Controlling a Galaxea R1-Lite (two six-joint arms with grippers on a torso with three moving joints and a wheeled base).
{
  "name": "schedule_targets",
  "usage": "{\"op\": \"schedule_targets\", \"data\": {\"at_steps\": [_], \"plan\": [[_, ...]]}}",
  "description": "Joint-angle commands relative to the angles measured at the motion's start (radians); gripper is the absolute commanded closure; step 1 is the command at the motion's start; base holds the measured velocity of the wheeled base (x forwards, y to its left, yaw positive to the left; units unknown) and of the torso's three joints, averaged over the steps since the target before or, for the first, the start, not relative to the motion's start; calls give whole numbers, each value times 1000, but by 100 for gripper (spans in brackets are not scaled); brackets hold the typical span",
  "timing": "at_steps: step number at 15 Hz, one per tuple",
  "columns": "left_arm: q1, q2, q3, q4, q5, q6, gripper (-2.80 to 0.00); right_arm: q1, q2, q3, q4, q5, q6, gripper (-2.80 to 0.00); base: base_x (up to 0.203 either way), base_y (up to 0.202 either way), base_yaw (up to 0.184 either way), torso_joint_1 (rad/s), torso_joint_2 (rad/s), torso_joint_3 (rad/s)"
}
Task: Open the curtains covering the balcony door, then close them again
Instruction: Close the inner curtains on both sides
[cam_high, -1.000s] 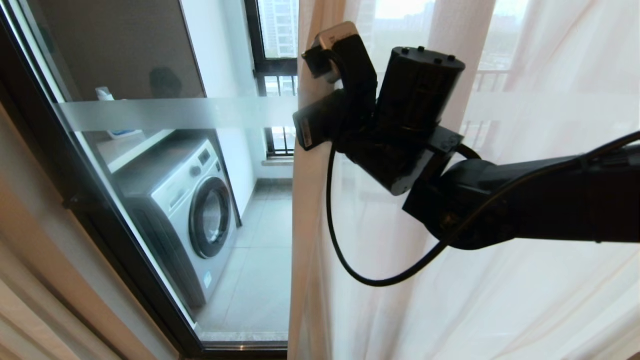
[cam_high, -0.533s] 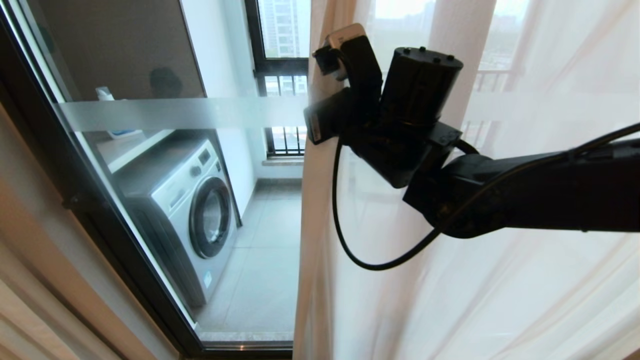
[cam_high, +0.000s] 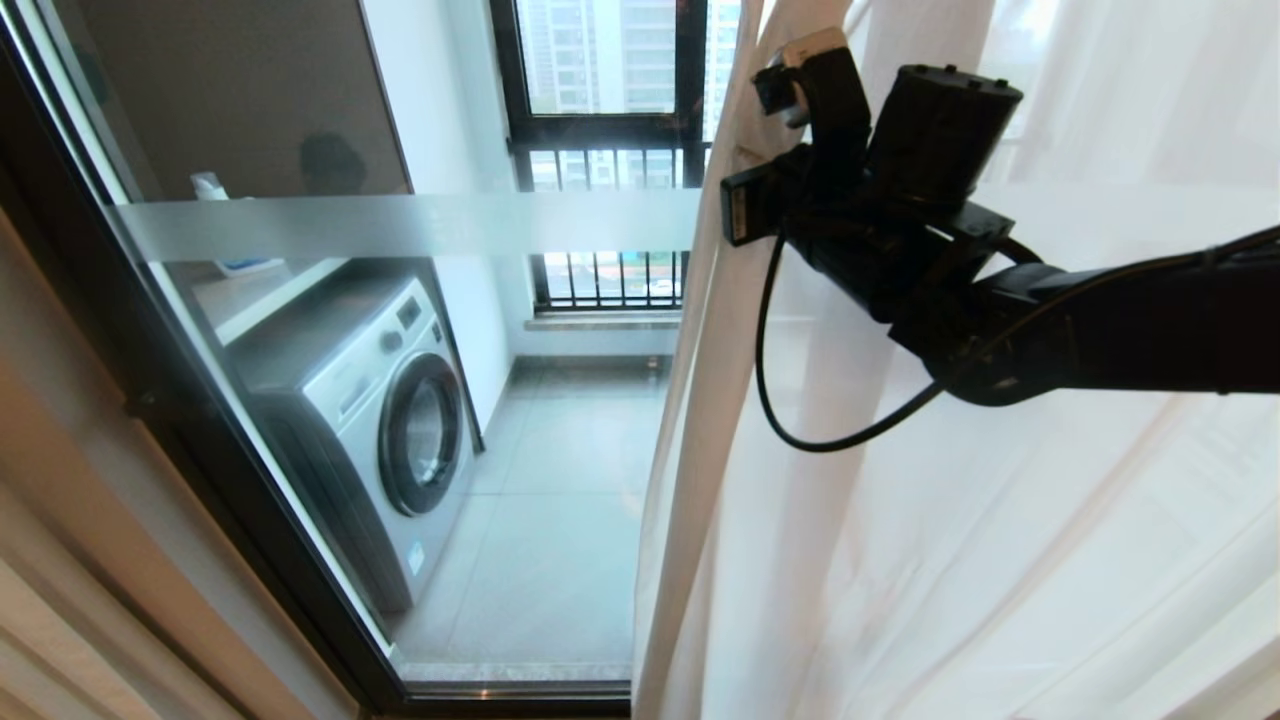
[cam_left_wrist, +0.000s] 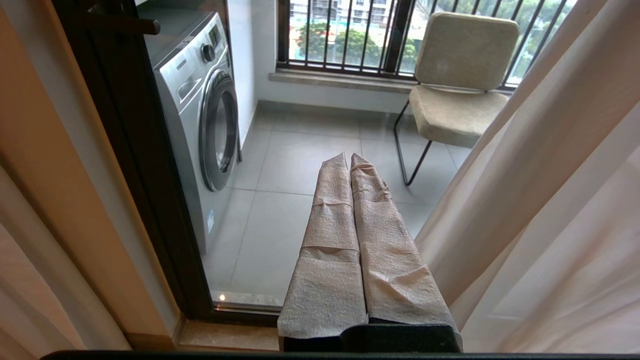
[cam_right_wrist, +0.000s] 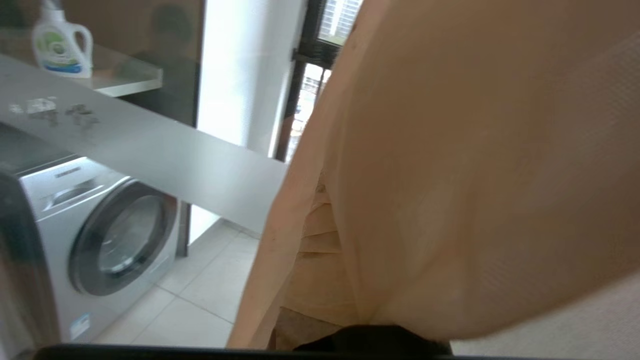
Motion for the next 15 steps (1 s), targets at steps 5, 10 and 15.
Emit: {"op": "schedule_targets", "data": {"at_steps": [5,10,15], "plan": [[-1,0,0,-2,1,-1,0,-90,-16,-1,-5,-7,-1,0,0,0,0,0,0,0],[0,0,0,-1,1,-1,0,-98,-3,-1,-5,-7,-1,0,0,0,0,0,0,0],[-1,0,0,-2,1,-1,0,-98,3,-1,-5,-5,-1,-280,0,0,0,0,0,0]]}}
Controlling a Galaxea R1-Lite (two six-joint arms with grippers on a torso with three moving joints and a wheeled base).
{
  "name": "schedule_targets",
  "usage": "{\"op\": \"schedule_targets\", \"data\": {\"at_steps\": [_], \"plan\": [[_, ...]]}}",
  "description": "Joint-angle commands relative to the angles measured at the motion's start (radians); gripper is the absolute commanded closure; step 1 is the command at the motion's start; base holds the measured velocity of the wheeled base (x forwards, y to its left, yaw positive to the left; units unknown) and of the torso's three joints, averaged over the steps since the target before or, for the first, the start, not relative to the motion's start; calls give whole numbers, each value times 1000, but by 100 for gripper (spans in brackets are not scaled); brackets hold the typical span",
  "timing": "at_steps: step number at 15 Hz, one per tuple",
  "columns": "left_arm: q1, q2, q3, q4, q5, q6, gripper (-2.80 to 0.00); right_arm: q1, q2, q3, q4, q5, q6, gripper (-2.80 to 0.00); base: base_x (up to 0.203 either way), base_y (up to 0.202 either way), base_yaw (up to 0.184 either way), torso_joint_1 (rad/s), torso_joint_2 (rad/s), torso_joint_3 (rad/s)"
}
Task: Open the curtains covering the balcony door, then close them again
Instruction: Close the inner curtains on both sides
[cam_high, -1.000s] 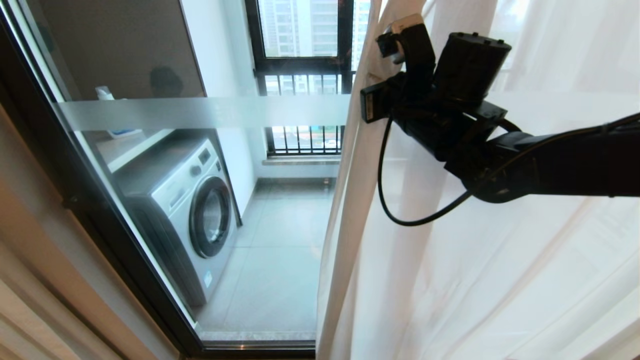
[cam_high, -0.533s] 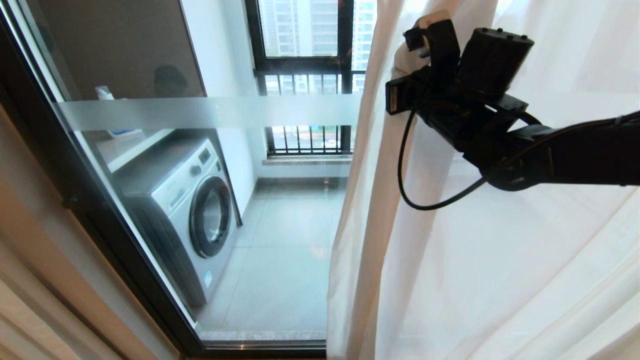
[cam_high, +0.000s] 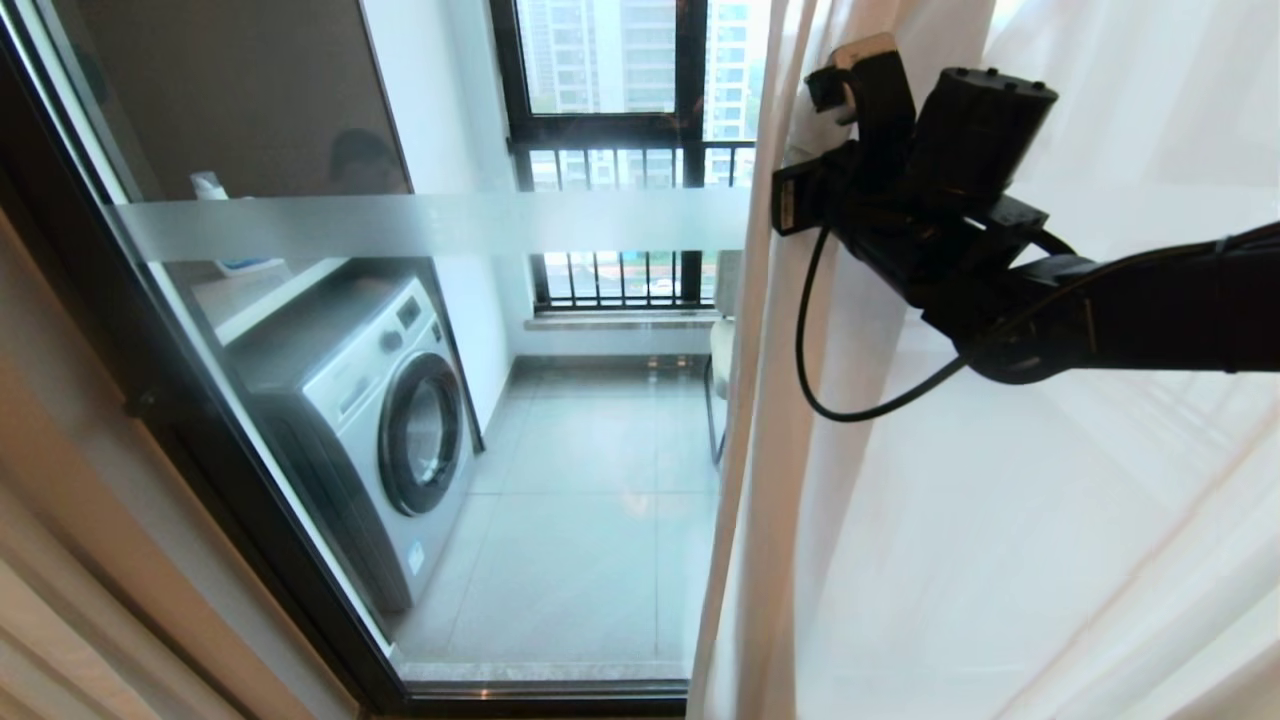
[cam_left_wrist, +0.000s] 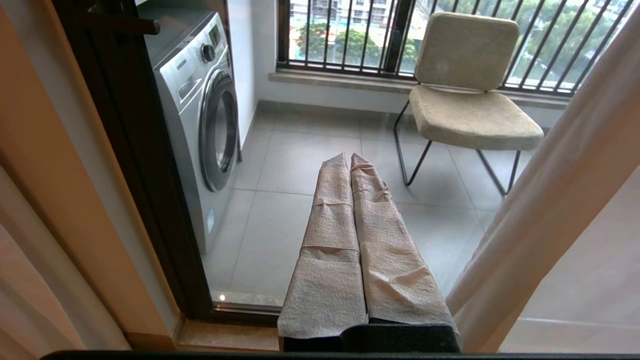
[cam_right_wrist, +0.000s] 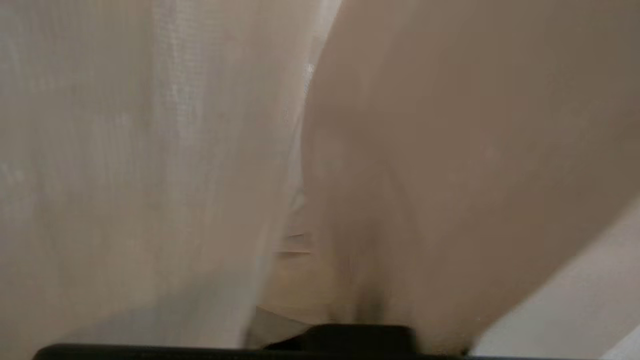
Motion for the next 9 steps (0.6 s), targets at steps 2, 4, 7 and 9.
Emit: {"op": "schedule_targets", "data": {"at_steps": [2,4,7,9], "plan": [[-1,0,0,0,1,-1,0,-1,-2,0,-6,-2,-2,-280,0,0,0,0,0,0],[-1,0,0,0,1,-1,0,-1,-8,1,-7,-2,-2,-280,0,0,0,0,0,0],[-1,0,0,-1,1,-1,0,0,-34,20,-6,-3,-3,-280,0,0,0,0,0,0],[0,0,0,-1,1,-1,0,0,-76,73,-6,-3,-4,-280,0,0,0,0,0,0]]}}
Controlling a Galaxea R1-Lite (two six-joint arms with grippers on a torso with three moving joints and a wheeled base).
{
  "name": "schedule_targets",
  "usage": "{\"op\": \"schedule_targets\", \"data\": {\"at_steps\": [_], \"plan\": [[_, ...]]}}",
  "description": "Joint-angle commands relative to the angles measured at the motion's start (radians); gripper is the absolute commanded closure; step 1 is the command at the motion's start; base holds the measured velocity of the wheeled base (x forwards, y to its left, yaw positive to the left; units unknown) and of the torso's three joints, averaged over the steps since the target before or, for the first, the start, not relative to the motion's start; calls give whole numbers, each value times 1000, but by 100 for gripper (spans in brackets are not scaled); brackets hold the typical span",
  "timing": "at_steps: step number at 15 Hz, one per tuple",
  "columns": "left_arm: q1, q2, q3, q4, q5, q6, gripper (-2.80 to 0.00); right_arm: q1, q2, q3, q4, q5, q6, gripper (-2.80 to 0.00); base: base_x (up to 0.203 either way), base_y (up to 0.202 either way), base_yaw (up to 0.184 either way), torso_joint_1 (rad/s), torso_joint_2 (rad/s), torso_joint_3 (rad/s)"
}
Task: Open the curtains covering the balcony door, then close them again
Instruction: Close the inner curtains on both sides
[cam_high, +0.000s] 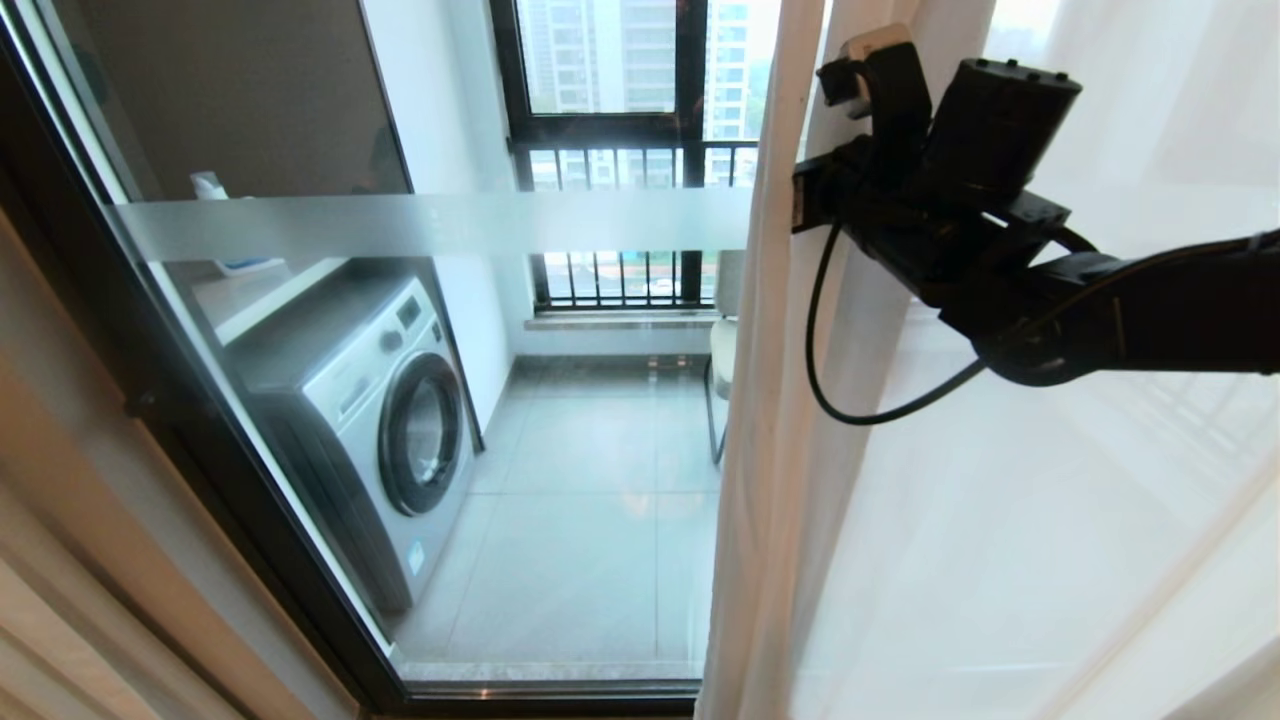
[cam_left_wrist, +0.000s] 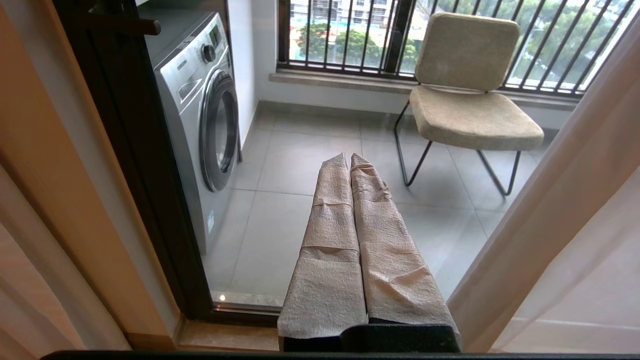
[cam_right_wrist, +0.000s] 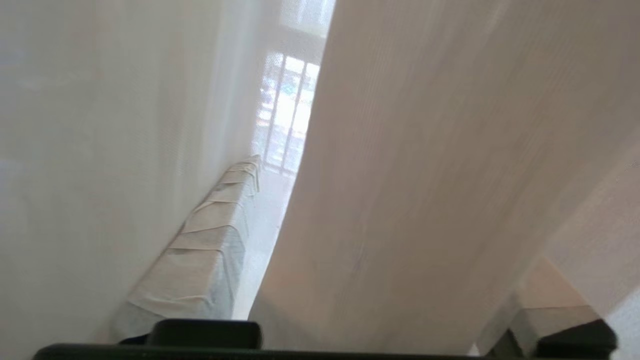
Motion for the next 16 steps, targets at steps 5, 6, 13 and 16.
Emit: {"op": "schedule_targets", "data": {"at_steps": [5,6,13,16], "plan": [[-1,0,0,0,0,-1,0,0,-204,237,-10,-4,-4,-280,0,0,0,0,0,0],[0,0,0,-1,0,-1,0,0,-243,291,-12,-4,-5,-280,0,0,0,0,0,0],[0,0,0,1,0,-1,0,0,-561,713,-15,-3,-6,-280,0,0,0,0,0,0],[-1,0,0,1,1,-1,0,0,-671,831,-9,-4,-5,-280,0,0,0,0,0,0]]}}
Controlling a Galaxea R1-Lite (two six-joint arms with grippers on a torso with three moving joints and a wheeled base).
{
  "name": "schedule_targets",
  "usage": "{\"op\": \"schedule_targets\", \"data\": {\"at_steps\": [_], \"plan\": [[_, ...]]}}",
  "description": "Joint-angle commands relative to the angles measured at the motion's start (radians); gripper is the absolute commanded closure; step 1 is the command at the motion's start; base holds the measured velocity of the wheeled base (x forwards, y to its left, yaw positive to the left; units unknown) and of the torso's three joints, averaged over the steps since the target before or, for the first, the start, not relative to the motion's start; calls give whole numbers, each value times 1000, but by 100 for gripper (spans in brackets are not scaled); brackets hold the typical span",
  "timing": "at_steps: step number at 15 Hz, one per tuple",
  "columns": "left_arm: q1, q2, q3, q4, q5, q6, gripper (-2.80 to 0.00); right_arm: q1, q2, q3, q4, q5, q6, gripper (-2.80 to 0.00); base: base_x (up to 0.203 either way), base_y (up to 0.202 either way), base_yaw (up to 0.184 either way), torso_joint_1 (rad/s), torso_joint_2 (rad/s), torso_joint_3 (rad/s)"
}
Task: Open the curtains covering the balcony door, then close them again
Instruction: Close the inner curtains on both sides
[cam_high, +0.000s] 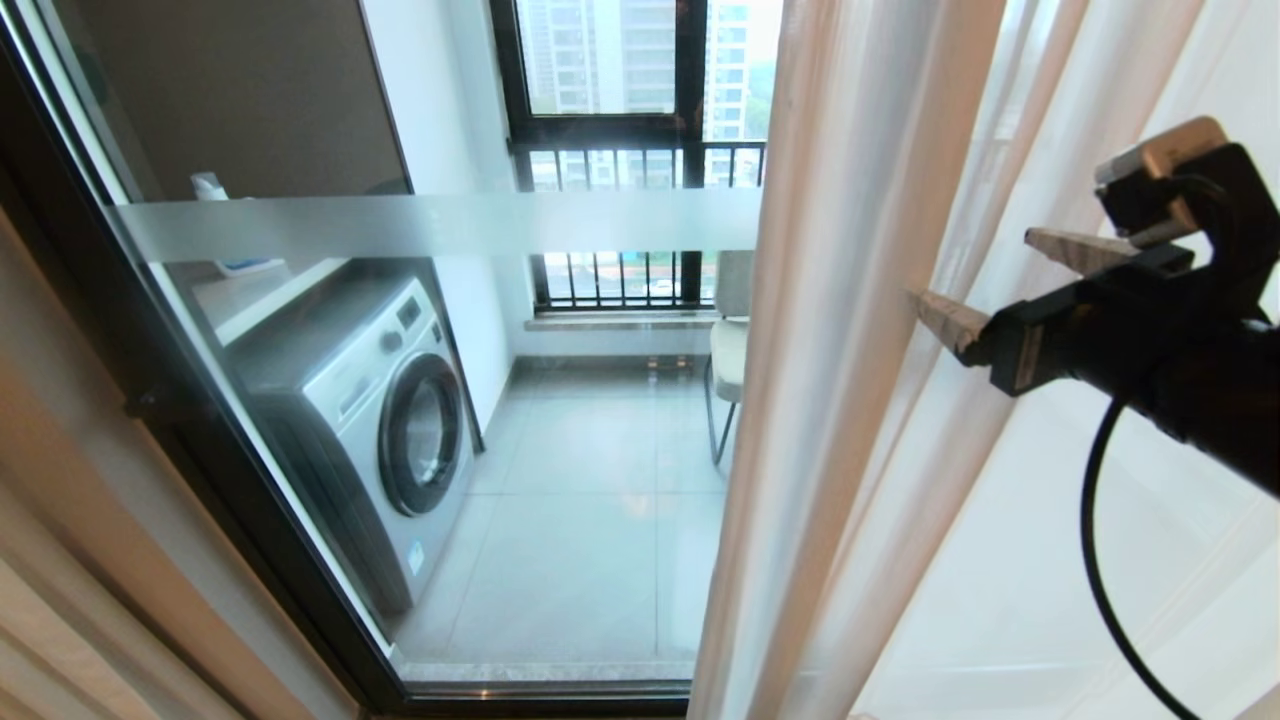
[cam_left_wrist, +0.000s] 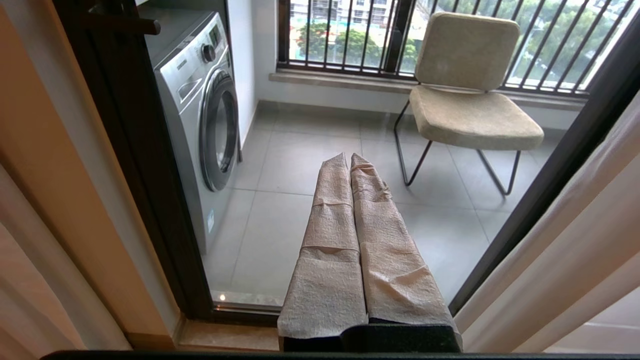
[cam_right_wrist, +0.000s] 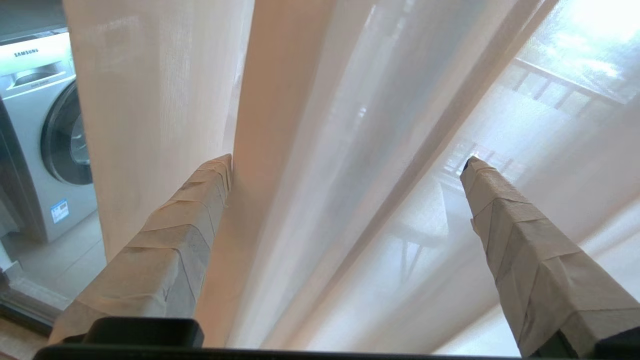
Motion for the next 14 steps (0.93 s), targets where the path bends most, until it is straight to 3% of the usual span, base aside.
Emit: {"op": "schedule_targets", "data": {"at_steps": [1,8,9,14], "plan": [[-1,0,0,-2,0,-1,0,1,-111,73,-1,-1,-2,-280,0,0,0,0,0,0],[-1,0,0,-2,0,-1,0,1,-250,213,4,-2,-2,-280,0,0,0,0,0,0],[-1,0,0,-1,0,-1,0,1,-269,234,4,-2,-2,0,0,0,0,0,0,0],[-1,0,0,-2,0,-1,0,-26,-370,289,96,-2,-1,0,0,0,0,0,0,0]]}}
